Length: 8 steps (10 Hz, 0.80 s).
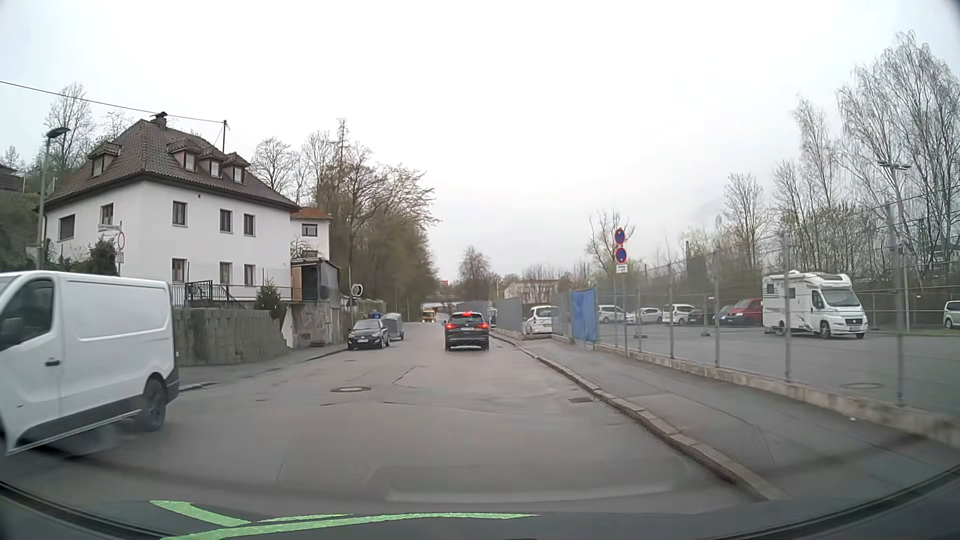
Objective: Follow the waypoints while adhering to traffic rules and regulations
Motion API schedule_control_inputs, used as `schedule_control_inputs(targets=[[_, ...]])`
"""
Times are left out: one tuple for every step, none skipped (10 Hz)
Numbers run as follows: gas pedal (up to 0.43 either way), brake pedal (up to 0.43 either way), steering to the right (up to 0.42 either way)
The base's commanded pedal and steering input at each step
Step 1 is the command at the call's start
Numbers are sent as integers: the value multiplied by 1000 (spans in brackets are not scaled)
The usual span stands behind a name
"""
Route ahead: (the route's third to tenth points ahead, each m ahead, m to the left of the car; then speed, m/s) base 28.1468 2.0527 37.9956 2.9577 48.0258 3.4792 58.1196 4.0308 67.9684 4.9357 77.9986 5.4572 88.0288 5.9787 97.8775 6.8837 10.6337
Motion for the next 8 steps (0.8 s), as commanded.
schedule_control_inputs(targets=[[0,0,-3],[0,0,-3],[0,0,-3],[0,0,-3],[0,0,-3],[0,0,-3],[0,0,-4],[0,0,-5]])
